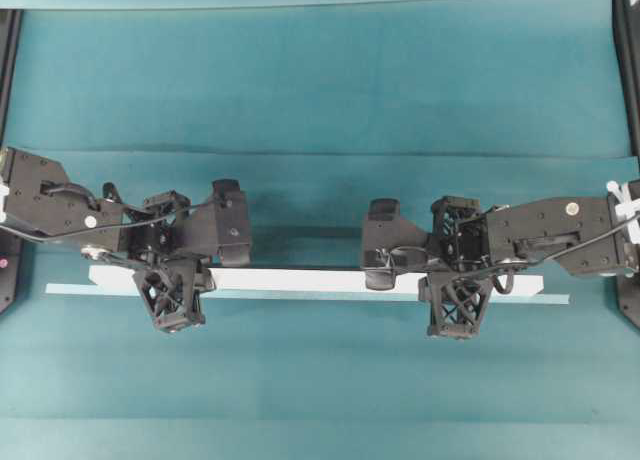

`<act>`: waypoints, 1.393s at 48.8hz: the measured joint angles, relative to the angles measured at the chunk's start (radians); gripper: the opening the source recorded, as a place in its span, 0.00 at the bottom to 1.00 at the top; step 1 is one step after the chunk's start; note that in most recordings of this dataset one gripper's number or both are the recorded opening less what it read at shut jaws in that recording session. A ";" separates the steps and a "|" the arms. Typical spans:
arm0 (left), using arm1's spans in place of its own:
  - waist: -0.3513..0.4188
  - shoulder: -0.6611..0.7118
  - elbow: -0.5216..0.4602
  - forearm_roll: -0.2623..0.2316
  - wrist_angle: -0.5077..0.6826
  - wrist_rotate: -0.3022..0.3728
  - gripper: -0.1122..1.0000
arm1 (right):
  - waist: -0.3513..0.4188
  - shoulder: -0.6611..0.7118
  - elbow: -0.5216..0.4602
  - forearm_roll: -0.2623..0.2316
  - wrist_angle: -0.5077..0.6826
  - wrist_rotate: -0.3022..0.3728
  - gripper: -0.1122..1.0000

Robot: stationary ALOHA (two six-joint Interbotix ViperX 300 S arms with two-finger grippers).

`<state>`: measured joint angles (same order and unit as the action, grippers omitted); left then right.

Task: Lift a wooden board with both hands.
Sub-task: 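Set the board down on the table with both grippers, then open both grippers to release the white board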

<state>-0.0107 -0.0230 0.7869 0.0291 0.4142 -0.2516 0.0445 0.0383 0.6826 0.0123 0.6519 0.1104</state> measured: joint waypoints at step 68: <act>0.000 -0.247 -0.011 -0.003 0.051 0.120 0.98 | -0.023 -0.221 0.005 -0.017 0.009 0.000 0.95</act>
<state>-0.0107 -0.2700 0.7762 0.0261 0.4648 -0.1319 0.0215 -0.1825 0.6872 -0.0046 0.6611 0.1104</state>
